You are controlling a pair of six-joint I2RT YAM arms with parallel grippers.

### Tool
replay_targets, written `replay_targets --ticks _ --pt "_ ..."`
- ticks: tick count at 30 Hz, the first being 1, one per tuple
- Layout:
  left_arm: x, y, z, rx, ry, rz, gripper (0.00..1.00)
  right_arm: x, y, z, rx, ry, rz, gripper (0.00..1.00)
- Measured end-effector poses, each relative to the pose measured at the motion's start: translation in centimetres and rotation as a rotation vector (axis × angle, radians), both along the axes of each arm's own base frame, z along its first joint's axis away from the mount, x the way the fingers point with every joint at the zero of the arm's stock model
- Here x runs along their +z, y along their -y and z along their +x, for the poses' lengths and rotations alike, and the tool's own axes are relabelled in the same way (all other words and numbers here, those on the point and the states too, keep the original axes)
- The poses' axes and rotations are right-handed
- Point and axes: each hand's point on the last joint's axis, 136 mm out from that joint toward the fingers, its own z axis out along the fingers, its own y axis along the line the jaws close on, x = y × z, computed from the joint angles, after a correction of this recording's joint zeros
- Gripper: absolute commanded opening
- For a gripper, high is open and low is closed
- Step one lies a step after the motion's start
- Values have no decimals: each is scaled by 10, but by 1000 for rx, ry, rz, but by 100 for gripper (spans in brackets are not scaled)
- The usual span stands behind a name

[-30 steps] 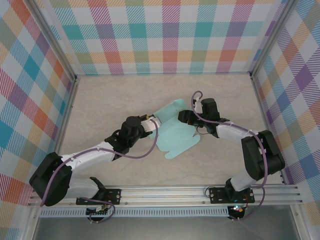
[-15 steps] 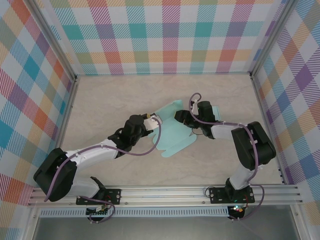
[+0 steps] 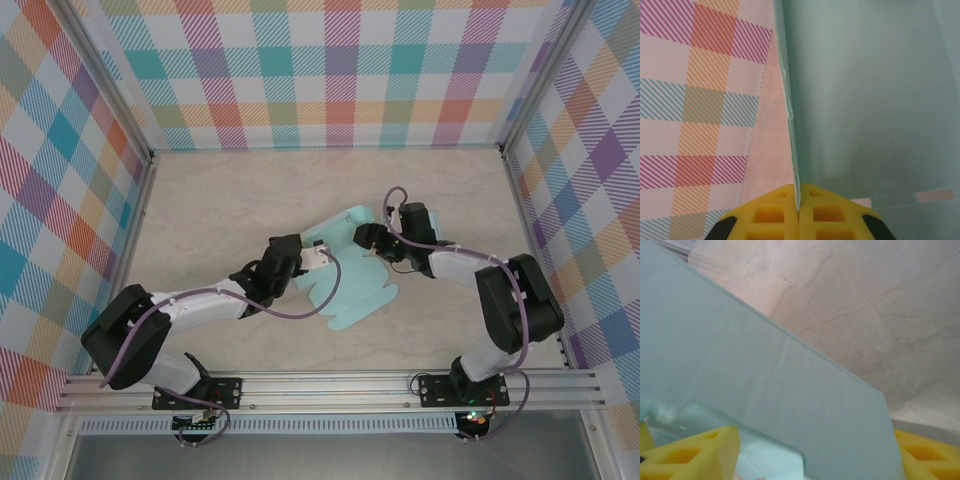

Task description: Fold the paper box

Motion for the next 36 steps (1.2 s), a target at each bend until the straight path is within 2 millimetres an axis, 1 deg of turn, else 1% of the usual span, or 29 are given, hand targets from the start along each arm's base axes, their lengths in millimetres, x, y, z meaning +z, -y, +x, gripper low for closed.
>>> replay_targets --ticks 4,9,11,13,16,19,21,24,30,33,36 --pt "-10 5 -2 -7 22 90 0 20 18 -4 -26 27 -17 70" --pt "-9 8 -6 -20 51 135 0 41 48 -5 -82 71 -43 75" --pt "-6 7 -6 -21 58 143 0 44 56 -5 -98 79 -55 75" --pt "0 6 -6 -23 73 145 0 44 64 -4 -110 77 -68 75" --pt "10 5 -8 -24 97 151 0 42 74 -3 -125 59 -79 70" --pt "14 6 -10 -24 116 176 0 47 81 9 -126 55 -70 61" --pt "15 9 -13 -27 135 202 0 53 81 25 -114 67 -63 52" --pt "14 13 -16 -25 158 239 0 56 78 46 -86 78 -71 44" --pt "3 8 -18 0 165 286 0 45 64 87 10 65 -91 38" --pt "3 7 -18 8 170 286 0 33 53 99 62 46 -69 37" --pt "3 7 -18 11 172 284 0 17 40 96 112 11 -64 37"
